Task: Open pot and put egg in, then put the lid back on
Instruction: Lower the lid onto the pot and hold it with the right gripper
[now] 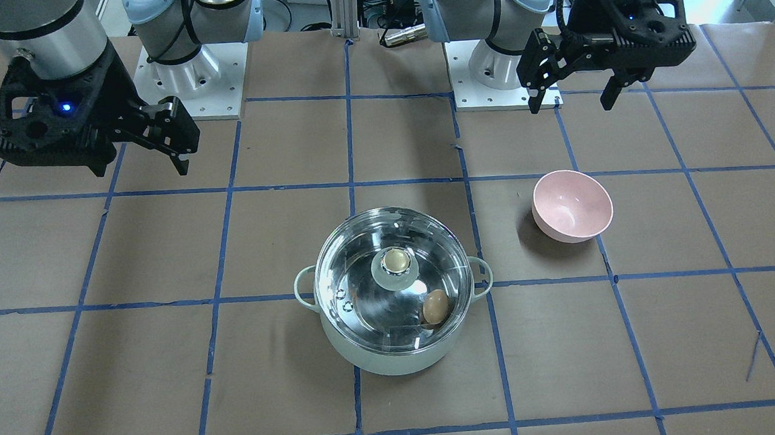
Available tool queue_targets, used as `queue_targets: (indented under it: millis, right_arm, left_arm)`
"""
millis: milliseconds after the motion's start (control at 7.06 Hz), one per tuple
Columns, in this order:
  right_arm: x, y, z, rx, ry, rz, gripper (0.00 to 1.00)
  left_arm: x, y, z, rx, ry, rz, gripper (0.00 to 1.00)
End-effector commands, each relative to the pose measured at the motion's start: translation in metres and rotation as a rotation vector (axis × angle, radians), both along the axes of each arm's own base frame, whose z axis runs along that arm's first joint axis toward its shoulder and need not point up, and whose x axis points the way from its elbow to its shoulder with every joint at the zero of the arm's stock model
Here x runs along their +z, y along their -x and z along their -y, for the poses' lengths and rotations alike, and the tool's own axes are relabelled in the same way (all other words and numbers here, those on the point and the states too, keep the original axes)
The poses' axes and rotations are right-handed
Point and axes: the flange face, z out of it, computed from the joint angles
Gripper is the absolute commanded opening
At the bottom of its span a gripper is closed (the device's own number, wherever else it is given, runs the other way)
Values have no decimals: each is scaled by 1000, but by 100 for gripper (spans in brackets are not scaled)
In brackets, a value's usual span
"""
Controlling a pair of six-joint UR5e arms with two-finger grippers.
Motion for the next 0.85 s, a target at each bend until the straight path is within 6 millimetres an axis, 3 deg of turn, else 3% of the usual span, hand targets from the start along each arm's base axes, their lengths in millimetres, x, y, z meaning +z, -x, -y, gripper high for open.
queue_targets:
  millis: [0,708]
  right_arm:
    - [1,11,2,-18,3,3,100]
    - [2,10,-1,-15,3,1,100]
  left_arm:
    - [-2,1,-1,0,-4,1,100]
    - [2,-1,0,6,0,1,100]
